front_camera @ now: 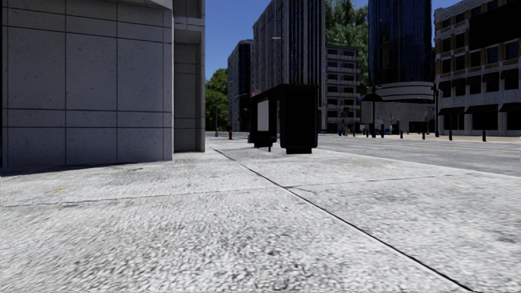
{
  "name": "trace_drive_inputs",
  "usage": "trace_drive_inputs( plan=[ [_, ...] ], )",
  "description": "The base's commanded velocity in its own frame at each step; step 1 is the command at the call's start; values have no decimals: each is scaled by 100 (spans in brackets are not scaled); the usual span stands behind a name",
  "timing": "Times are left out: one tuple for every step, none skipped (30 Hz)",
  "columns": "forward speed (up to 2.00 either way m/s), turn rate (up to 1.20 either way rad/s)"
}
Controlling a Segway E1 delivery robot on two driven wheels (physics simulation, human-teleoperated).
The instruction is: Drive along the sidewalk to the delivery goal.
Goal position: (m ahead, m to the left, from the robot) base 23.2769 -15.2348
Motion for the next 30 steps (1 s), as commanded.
trace_drive_inputs(
  plan=[
    [200, -27],
    [200, -27],
    [200, -27],
    [200, -27],
    [200, -27],
    [200, -27],
    [200, -27],
    [200, -27],
    [200, -17],
    [200, 0],
    [200, 0],
    [200, 0],
    [200, 0],
    [200, 0],
    [200, 0],
    [200, 0],
    [200, 0],
    [200, 0],
    [200, 0],
    [200, 0],
    [200, 0],
    [200, 0],
    [200, 0],
    [200, 0],
    [200, 0],
    [200, 0],
    [200, 0],
    [200, 0],
    [200, 0],
    [200, 0]
  ],
)
